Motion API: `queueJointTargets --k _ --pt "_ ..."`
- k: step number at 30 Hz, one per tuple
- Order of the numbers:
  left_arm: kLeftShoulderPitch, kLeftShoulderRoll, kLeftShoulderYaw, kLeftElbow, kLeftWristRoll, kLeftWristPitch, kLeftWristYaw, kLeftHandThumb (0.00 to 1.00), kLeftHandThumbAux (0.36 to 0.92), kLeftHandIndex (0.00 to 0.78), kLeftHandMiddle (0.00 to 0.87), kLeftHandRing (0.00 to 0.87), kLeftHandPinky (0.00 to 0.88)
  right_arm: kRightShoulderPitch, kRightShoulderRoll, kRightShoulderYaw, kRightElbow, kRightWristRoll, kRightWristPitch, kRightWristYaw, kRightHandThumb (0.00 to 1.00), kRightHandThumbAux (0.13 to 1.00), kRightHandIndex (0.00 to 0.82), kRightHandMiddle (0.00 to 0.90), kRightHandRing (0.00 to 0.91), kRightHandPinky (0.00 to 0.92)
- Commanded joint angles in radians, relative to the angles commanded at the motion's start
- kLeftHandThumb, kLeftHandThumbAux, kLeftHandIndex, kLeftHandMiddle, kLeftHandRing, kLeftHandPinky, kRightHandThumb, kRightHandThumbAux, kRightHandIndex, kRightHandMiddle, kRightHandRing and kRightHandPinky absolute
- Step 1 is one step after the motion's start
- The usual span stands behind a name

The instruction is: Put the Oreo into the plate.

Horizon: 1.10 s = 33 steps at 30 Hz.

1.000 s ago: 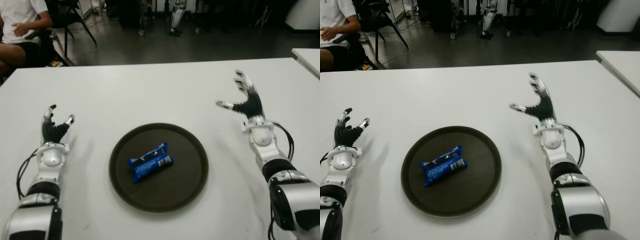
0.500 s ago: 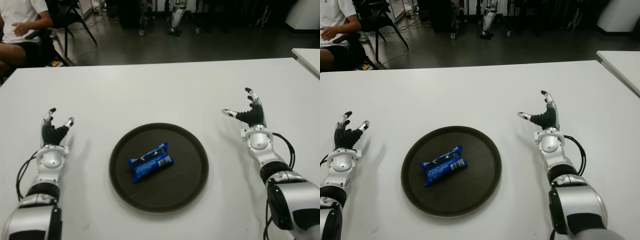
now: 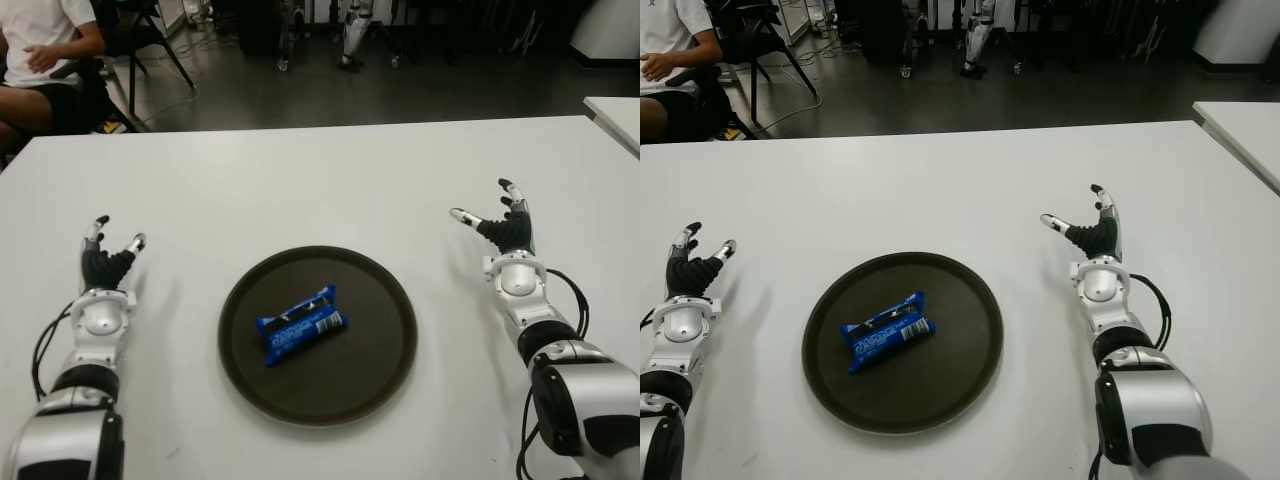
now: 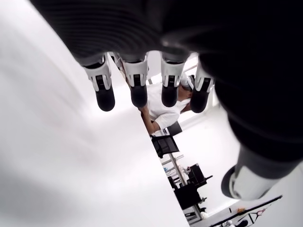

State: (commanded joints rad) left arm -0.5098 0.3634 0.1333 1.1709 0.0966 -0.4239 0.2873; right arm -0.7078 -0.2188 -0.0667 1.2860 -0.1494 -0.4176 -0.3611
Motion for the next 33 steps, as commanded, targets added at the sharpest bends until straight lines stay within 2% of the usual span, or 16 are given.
queueJointTargets --k 6,20,33 --pt "0.007 0.007 -0.012 -0.006 0.014 -0.001 -0.001 0.0 0.632 0.0 0.0 0.0 0.0 0.002 0.005 -0.001 -0.002 0.002 0.009 -0.013 0.0 0.709 0.097 0.076 0.087 0.078" --pt "-0.005 0.009 -0.002 0.012 0.006 0.022 -0.009 0.0 0.636 0.0 0.0 0.0 0.0 -0.001 0.01 0.004 -0.006 -0.005 0.021 -0.026 0.0 0.694 0.107 0.094 0.103 0.09" --pt "-0.009 0.006 0.007 0.017 0.0 0.024 -0.009 0.0 0.664 0.0 0.0 0.0 0.0 -0.002 0.01 0.008 -0.005 -0.003 0.024 -0.037 0.0 0.705 0.102 0.075 0.077 0.062"
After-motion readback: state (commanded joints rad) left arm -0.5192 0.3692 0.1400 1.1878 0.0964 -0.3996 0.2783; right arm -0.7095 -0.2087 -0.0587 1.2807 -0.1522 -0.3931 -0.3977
